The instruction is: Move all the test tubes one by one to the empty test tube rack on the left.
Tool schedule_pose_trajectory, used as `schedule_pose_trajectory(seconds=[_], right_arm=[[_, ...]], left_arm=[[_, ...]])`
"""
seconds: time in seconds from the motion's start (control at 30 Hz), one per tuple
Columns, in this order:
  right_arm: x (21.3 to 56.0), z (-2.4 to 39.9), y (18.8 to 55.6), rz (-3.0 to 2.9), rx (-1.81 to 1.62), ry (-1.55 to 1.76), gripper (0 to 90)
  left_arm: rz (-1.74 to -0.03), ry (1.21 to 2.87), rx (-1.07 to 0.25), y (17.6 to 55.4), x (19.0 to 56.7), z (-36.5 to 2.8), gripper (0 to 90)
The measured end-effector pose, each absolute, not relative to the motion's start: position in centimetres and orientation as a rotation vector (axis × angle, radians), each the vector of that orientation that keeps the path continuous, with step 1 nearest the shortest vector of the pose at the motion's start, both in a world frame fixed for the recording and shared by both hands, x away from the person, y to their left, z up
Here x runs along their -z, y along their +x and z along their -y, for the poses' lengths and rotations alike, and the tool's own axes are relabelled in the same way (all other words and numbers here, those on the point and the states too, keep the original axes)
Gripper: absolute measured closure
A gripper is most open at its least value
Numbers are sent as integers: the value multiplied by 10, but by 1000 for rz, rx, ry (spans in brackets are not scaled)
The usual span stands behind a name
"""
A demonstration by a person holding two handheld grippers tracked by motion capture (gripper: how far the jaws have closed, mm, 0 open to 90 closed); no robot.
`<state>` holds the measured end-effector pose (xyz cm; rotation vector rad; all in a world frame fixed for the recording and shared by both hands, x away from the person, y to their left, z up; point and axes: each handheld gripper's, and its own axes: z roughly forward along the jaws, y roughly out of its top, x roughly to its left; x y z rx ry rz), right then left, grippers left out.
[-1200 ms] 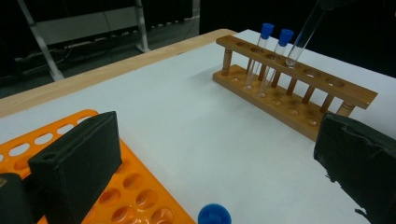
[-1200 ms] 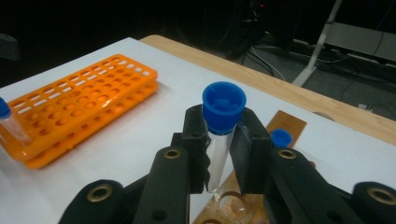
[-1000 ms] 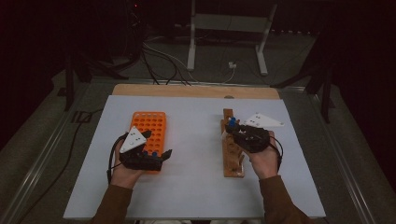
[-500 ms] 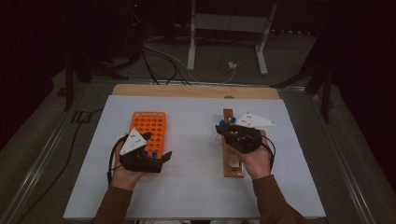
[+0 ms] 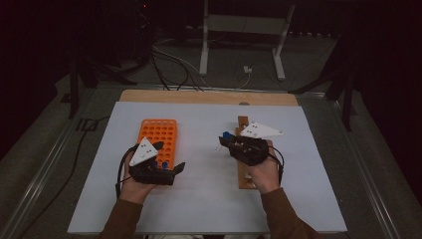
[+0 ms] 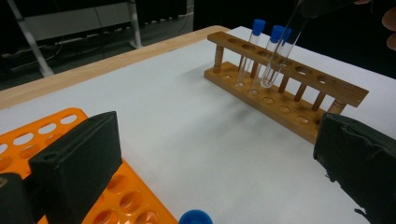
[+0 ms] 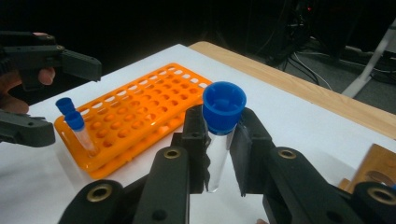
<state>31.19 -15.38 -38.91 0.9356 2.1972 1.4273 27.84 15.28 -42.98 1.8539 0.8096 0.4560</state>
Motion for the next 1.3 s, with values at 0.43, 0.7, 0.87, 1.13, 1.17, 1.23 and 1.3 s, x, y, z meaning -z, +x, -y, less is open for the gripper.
schedule_pose_trajectory(seconds=[0.43,0.7,0.87,1.13,1.17,1.23,1.3], right_arm=[[389,134,308,-2245,-1458,891,771],[388,120,304,-2277,-1478,858,770],[387,111,300,-2296,-1490,834,770],[384,99,296,-2320,-1518,796,770],[384,97,295,-2323,-1520,791,770],[384,94,294,-2329,-1522,782,770],[384,91,294,-2337,-1525,776,770]], left_arm=[[-804,1843,-455,278,430,-149,33],[-806,1853,-442,279,431,-144,41],[-799,1852,-438,279,430,-141,56],[-782,1862,-453,277,429,-136,138],[-778,1861,-451,276,429,-136,155],[-767,1864,-449,276,429,-136,179],[-754,1865,-440,275,429,-135,231]])
